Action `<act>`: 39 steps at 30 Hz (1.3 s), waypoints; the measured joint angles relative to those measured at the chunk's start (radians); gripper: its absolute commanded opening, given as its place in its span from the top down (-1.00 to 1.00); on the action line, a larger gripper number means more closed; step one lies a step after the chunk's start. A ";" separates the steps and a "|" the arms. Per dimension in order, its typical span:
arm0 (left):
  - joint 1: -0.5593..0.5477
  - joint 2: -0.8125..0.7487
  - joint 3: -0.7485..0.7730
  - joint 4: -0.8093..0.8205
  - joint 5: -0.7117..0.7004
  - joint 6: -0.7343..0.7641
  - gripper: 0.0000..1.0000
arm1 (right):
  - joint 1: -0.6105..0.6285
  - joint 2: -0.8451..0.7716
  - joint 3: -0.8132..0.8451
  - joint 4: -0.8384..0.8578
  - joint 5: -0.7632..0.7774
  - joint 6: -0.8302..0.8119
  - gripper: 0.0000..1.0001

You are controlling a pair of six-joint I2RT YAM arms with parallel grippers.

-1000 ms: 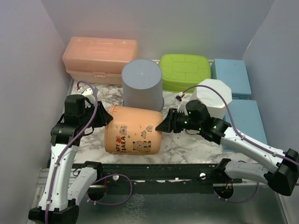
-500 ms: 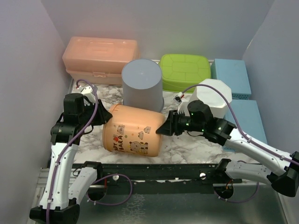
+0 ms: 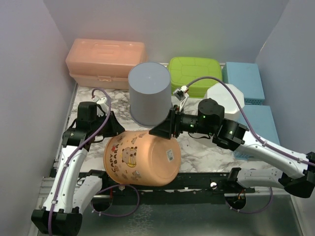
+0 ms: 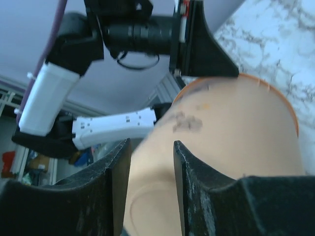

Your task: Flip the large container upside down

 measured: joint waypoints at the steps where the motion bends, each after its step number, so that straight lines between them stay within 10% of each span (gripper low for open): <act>1: -0.008 -0.003 -0.008 0.001 0.019 -0.013 0.74 | 0.000 0.019 0.014 0.031 0.008 0.000 0.12; 22: -0.013 -0.048 -0.272 0.280 -0.042 -0.256 0.73 | 0.026 0.227 0.170 -0.045 0.185 -0.129 -0.20; 39: -0.013 0.137 -0.334 0.420 -0.266 -0.375 0.73 | 0.084 0.176 0.223 -0.182 -0.055 -0.263 -0.19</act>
